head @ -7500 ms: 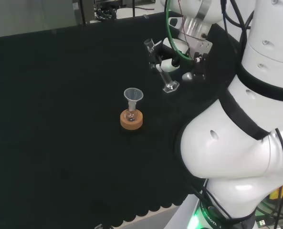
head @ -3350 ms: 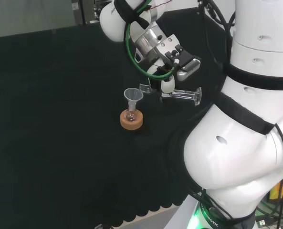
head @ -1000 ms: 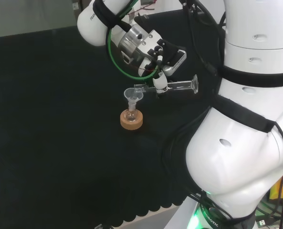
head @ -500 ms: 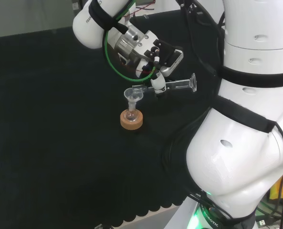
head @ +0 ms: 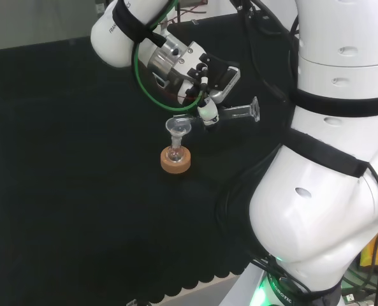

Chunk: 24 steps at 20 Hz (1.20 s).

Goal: Pour the water from the graduated cylinder into the round-bottom flask.

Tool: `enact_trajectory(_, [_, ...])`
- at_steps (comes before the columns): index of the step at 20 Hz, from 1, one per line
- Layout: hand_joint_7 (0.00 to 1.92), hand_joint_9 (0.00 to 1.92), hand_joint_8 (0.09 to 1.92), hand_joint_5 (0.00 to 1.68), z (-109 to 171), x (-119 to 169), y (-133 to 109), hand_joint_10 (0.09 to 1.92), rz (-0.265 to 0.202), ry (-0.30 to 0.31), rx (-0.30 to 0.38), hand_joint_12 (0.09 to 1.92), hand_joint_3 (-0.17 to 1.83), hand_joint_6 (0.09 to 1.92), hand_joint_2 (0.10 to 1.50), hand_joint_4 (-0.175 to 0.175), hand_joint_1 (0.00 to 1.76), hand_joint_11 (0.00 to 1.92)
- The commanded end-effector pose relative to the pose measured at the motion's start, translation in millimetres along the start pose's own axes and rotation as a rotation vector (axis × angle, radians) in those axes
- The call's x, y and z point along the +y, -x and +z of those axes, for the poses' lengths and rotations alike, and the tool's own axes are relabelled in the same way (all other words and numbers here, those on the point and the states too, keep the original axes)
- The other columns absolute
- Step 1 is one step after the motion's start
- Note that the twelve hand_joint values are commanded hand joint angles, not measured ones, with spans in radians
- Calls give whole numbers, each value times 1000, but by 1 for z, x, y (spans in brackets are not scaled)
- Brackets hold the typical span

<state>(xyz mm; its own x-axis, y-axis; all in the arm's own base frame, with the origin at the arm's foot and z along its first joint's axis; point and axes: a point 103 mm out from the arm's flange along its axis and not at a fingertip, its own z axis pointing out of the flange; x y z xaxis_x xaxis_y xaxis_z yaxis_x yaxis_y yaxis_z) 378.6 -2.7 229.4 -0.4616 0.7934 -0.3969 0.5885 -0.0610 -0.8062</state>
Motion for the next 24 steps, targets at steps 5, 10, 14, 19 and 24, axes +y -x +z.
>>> enact_trajectory(5, [1014, 1388, 978, 985, -3, -2, -3, 87, 9, 1, -8, 805, 1, 990, 1107, -175, 1260, 1183])
enact_trajectory(10, [1013, 1388, 978, 985, -4, -2, -2, 87, 10, 1, -7, 805, 1, 991, 1107, -175, 1260, 1184])
enact_trajectory(14, [1013, 1389, 979, 984, -4, -3, -3, 87, 7, 3, -2, 805, 1, 992, 1108, -175, 1260, 1184])
enact_trajectory(19, [1012, 1389, 980, 984, -4, -2, -2, 87, 4, 9, 9, 805, 1, 992, 1108, -175, 1260, 1185])
enact_trajectory(24, [1012, 1390, 981, 983, 5, -2, 8, 87, -8, 50, 34, 805, 1, 993, 1108, -175, 1259, 1186])
